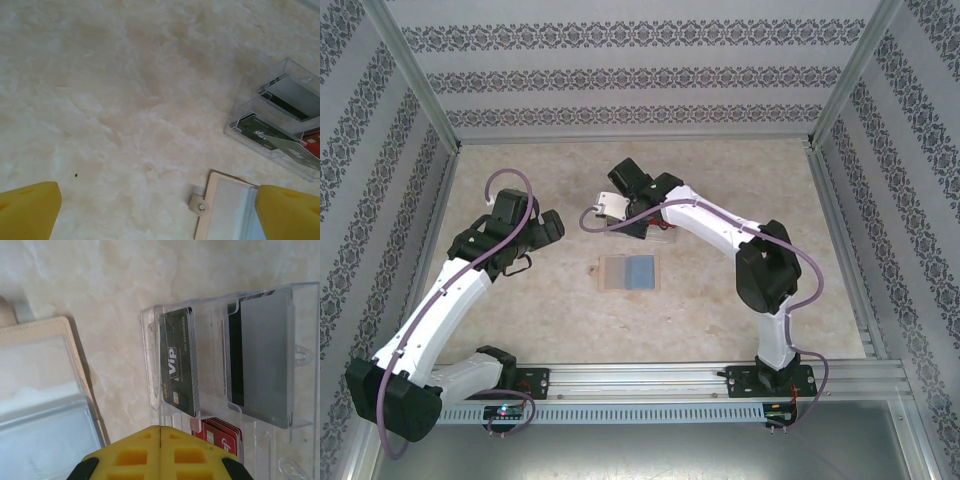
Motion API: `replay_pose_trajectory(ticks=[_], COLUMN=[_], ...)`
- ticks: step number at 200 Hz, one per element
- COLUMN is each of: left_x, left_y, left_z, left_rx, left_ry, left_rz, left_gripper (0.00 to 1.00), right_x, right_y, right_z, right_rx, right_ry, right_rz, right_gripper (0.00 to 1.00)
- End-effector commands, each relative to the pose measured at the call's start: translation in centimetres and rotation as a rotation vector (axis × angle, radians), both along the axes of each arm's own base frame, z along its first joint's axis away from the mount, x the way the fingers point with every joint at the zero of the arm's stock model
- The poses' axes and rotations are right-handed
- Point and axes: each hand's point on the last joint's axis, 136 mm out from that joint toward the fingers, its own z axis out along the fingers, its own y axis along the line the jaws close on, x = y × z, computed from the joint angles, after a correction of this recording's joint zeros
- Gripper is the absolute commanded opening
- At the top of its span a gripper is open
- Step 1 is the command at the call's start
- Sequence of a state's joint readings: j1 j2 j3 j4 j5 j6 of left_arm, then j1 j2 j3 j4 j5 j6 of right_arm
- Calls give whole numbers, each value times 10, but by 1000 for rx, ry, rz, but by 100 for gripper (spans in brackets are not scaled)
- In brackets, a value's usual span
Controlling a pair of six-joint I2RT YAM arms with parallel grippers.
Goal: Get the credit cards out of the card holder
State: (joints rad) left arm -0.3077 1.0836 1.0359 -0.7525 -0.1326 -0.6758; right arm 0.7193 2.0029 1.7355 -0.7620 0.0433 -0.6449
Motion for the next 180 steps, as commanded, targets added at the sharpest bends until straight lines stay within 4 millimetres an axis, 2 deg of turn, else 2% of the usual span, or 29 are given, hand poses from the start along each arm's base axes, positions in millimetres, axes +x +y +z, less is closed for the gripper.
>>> replay_pose_trajectory(ticks=[1, 83, 180], left_x=[-8, -9, -8], left_y=[10, 10, 8], left_z=[-8, -12, -17], left_rx=[21, 15, 1], left_ry=[37, 49, 60], left_rz=[37, 37, 34], left_gripper=[100, 100, 100], right_x=[14, 23, 29], right_y=[-3, -1, 6], right_z=[6, -20, -31], right_rx=[-67, -120, -120], right_ry=[-67, -59, -55], right_rz=[29, 31, 8], right_gripper=[0, 0, 0])
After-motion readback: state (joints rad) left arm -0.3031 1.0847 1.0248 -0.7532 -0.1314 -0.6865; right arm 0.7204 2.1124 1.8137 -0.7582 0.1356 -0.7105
